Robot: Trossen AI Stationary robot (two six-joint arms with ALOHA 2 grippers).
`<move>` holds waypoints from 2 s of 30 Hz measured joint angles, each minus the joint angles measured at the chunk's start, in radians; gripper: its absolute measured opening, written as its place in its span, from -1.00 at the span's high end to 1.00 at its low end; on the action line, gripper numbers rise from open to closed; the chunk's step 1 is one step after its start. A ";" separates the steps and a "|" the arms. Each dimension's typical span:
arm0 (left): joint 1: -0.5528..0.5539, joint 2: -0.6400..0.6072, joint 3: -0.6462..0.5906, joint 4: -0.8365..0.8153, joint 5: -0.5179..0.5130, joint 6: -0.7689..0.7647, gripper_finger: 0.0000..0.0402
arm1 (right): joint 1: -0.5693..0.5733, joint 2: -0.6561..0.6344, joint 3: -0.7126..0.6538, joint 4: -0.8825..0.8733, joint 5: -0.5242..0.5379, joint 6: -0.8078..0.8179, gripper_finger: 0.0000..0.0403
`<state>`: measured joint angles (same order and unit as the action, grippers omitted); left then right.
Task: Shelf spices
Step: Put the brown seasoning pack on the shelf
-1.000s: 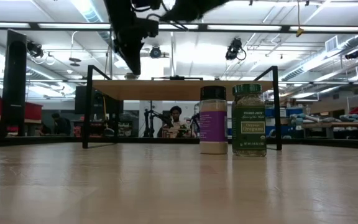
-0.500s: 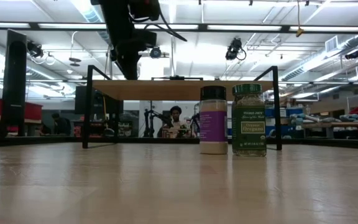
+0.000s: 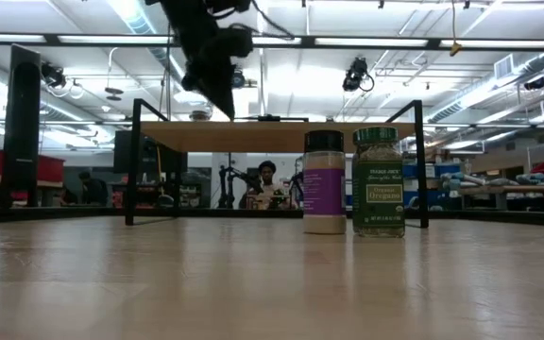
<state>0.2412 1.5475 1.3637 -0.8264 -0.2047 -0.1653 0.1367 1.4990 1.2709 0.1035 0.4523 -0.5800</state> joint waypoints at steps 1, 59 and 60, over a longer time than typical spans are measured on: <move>-0.002 0.000 0.012 0.015 -0.002 0.002 0.81 | -0.001 0.000 0.000 -0.001 0.000 0.000 0.99; 0.012 -0.001 -0.061 -0.072 -0.109 -0.004 1.00 | -0.302 0.197 -0.001 -0.315 -0.220 0.246 1.00; 0.012 -0.001 -0.061 -0.068 -0.100 -0.004 1.00 | -0.305 0.197 -0.001 -0.315 -0.220 0.248 1.00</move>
<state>0.2531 1.5467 1.3029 -0.8945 -0.3045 -0.1692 -0.1679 1.6958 1.2697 -0.2115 0.2321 -0.3320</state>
